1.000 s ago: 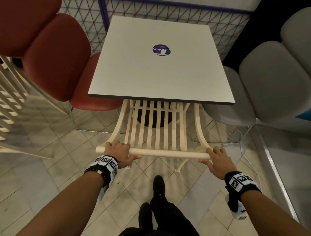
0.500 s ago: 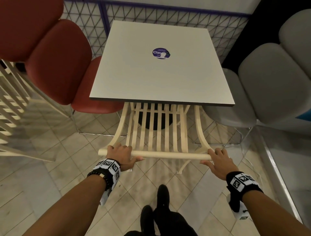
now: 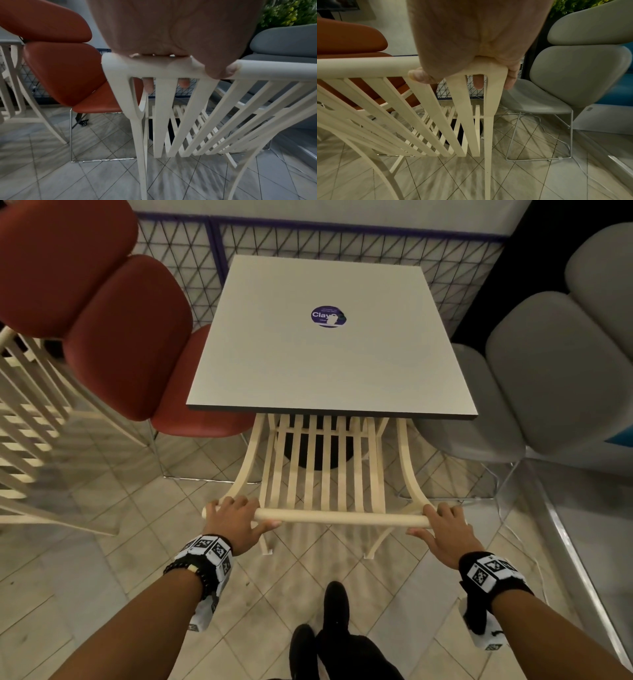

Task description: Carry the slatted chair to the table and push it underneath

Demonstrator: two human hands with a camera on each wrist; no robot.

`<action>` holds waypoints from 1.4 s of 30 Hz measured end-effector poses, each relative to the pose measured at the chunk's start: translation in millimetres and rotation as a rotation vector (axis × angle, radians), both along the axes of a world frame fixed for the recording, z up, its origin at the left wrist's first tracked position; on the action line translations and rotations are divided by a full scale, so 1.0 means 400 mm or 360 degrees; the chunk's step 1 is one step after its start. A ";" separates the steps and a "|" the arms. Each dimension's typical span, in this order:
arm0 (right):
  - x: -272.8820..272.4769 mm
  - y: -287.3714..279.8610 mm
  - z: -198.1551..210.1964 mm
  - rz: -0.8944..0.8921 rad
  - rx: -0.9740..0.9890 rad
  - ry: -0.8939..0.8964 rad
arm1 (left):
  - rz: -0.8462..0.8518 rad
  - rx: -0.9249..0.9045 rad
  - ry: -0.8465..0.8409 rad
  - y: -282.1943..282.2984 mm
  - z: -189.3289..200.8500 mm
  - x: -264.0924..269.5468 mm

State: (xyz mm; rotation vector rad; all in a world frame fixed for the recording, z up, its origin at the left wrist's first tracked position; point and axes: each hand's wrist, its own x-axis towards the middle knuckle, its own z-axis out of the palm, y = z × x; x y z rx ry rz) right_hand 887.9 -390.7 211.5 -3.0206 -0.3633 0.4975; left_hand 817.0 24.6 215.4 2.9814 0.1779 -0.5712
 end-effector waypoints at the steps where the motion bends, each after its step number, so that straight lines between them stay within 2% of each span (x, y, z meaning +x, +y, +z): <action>1: -0.001 0.002 0.000 -0.0009 -0.0003 0.0004 | 0.0011 0.0021 0.0022 0.000 0.004 -0.001; 9: -0.014 -0.012 -0.019 0.0000 0.0042 -0.0094 | -0.0016 0.0085 0.0096 -0.010 0.004 -0.007; 20: -0.010 -0.009 -0.008 0.0009 -0.0023 -0.0059 | 0.0004 0.0088 0.0104 -0.017 0.012 -0.013; 23: -0.018 0.002 0.019 -0.0051 -0.0076 0.0016 | 0.0082 0.0080 0.0007 -0.030 0.012 -0.028; 27: -0.073 0.050 0.019 -0.0052 -0.0177 -0.0068 | 0.0106 -0.0003 -0.0199 -0.068 -0.015 -0.088; 30: -0.117 0.081 -0.004 0.0030 -0.0221 -0.0028 | 0.0046 0.0031 -0.0202 -0.092 -0.012 -0.130; 33: -0.112 0.088 0.014 -0.0003 -0.0238 0.0023 | 0.0058 0.0012 -0.0105 -0.092 0.013 -0.132; 37: -0.126 0.098 0.043 -0.0057 -0.0129 0.0074 | 0.0109 -0.0131 -0.0083 -0.098 0.048 -0.139; 40: -0.161 0.092 0.061 -0.0125 0.0036 0.0010 | 0.0126 -0.0184 -0.0083 -0.100 0.043 -0.176; 42: -0.203 0.066 0.050 -0.0167 0.0219 -0.0089 | 0.0079 -0.0196 -0.0189 -0.100 0.038 -0.215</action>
